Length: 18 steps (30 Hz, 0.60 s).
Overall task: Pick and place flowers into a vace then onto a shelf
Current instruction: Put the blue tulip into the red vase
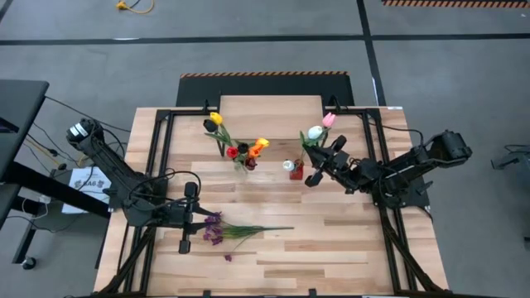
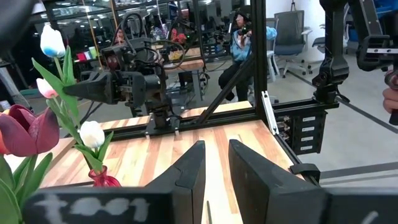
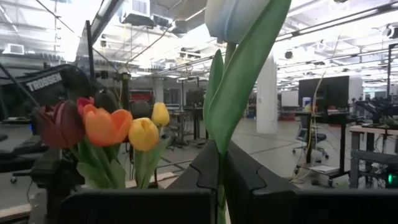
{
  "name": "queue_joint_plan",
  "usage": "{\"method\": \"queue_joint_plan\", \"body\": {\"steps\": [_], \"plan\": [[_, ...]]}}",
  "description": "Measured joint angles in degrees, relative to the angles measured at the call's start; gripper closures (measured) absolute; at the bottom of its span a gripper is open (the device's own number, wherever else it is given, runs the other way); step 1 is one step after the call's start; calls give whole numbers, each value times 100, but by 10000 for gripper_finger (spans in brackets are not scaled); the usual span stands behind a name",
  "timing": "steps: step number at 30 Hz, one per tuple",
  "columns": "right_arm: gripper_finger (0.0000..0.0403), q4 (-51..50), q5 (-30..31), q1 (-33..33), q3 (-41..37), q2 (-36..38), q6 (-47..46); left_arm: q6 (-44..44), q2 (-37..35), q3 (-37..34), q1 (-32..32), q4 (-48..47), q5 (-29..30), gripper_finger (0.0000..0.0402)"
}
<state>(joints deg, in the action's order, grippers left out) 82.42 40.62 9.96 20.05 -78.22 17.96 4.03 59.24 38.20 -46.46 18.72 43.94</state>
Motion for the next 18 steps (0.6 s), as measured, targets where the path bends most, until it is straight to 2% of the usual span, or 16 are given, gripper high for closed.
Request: {"method": "queue_joint_plan", "body": {"steps": [9, 18], "plan": [[403, -451, 468, 13, 0, -1, -86, -4, 0, -1, 0, 0, 0, 340], [397, -562, 470, 7, 0, -1, -211, -9, 0, -1, 2, 0, -1, 340]]}}
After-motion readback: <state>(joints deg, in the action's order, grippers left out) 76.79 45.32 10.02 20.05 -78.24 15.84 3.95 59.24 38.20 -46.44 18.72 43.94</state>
